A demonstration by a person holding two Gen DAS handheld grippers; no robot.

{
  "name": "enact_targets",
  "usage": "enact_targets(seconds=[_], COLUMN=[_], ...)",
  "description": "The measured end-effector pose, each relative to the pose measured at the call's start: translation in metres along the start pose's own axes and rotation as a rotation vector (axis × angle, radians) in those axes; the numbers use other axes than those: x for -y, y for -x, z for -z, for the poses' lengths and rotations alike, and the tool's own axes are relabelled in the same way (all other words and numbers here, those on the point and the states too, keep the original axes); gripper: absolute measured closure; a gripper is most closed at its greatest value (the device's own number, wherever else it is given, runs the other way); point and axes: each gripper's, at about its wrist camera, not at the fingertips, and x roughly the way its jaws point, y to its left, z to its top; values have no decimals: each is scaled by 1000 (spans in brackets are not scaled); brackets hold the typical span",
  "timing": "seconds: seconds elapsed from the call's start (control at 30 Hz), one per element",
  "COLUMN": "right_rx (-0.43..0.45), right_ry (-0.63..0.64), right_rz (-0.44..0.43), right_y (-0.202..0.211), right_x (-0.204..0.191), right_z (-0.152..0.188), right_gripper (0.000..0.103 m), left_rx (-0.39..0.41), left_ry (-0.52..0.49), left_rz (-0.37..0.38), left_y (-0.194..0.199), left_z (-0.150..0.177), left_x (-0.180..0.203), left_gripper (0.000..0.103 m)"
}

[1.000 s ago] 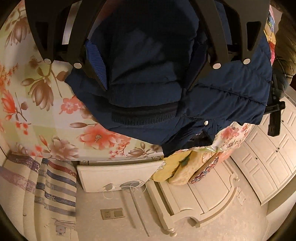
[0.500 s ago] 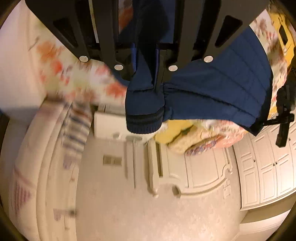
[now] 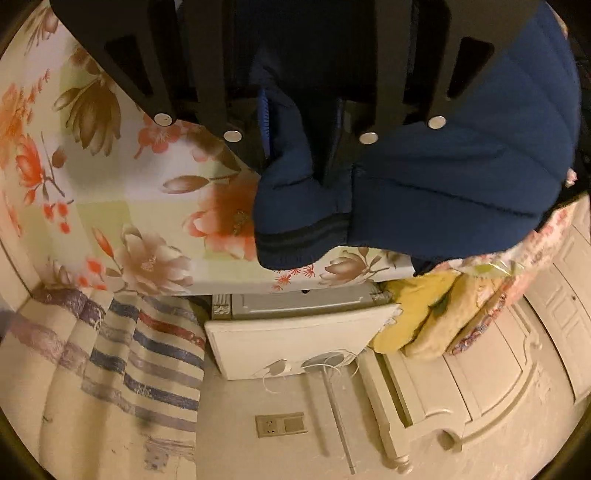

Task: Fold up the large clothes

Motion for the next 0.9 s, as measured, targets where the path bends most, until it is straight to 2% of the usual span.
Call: enact_targets(seconds=[0.03,0.07,0.1,0.17,0.2,0.23,0.27,0.33,0.37,0.43,0.47,0.5,0.57,0.67,0.77,0.8,0.9], right_rx=[-9,-8,7,81,106,124,136,160,140,83,12,-55,-87,-73,9,30,38], right_ry=[-6,-13,-13,30,58,96,139,261,332,384,413,429,373,315,298,271,167], right_rz=[10,27,42,92,97,91,81,58,54,21,34,39,7,15,19,9,-63], right_y=[4,14,21,46,55,60,63,63,53,29,1,-20,-31,-10,44,69,119], right_x=[2,4,4,-10,-22,-34,-49,-91,-114,-137,-145,-148,-139,-121,-86,-64,-10], right_z=[-2,-5,-6,-14,-16,-20,-22,-22,-21,-16,-8,-1,-5,-6,12,26,75], right_gripper=[78,77,74,56,40,15,6,6,6,9,11,10,10,12,12,10,9], left_rx=[14,61,123,238,259,259,239,218,200,138,94,53,37,85,160,166,117], left_ry=[5,19,35,55,52,40,5,-84,-149,-229,-287,-316,-301,-229,-127,-101,-12], left_rz=[-5,-4,-17,-41,-24,-1,15,6,-5,-40,-91,-105,-101,-85,-28,-11,92], left_y=[4,18,33,63,71,76,77,74,66,39,18,6,5,30,81,96,127], left_z=[-1,-4,-6,-12,-16,-20,-24,-27,-25,-16,-10,-7,-5,-3,17,29,85], left_x=[-2,-5,-8,-6,-2,5,20,52,75,104,117,125,122,92,31,10,-57], left_gripper=[50,38,31,18,16,15,15,13,8,7,6,6,6,9,8,8,6])
